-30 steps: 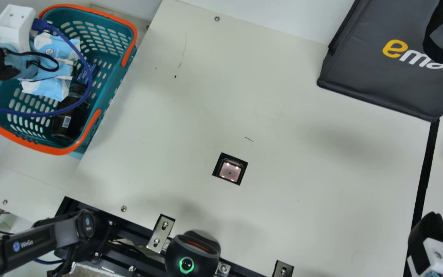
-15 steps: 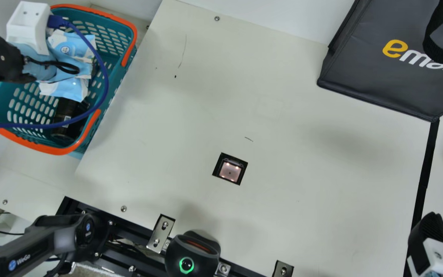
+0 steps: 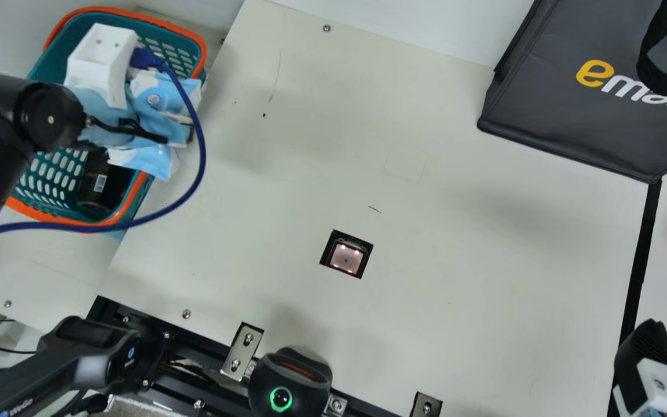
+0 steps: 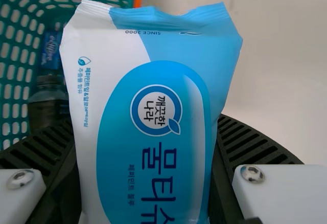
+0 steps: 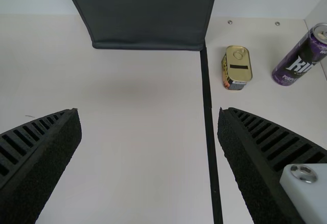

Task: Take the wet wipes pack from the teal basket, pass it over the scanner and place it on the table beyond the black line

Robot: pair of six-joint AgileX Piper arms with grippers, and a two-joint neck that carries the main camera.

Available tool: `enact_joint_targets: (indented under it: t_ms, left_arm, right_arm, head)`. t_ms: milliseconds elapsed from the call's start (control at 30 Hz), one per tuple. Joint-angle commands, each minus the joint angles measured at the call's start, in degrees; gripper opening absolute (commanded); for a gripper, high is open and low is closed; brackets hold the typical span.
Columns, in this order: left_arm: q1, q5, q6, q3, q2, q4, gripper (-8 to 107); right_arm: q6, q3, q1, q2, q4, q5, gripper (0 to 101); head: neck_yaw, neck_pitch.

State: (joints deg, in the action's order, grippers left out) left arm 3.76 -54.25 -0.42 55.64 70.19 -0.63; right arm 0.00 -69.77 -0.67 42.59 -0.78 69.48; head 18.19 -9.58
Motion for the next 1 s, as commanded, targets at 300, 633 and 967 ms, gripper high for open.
enact_joint_targets:
  t_ms: [300,633,967]
  left_arm:
    - [-12.78,-1.9,3.26,-4.2,-4.71,3.19,-8]
    - [-23.49,-1.18,4.21,-7.16,-6.07,4.64,-8]
    - [-34.03,2.64,5.65,-8.46,-3.41,6.7,-8]
  right_arm:
    - [0.0,0.0,0.0,0.0,0.0,0.0,95]
    - [0.0,0.0,0.0,0.0,0.0,-0.06,95]
    - [0.0,0.0,0.0,0.0,0.0,-0.06,95]
  head:
    - [0.23,1.66]
    - [0.23,1.66]
    - [0.23,1.66]
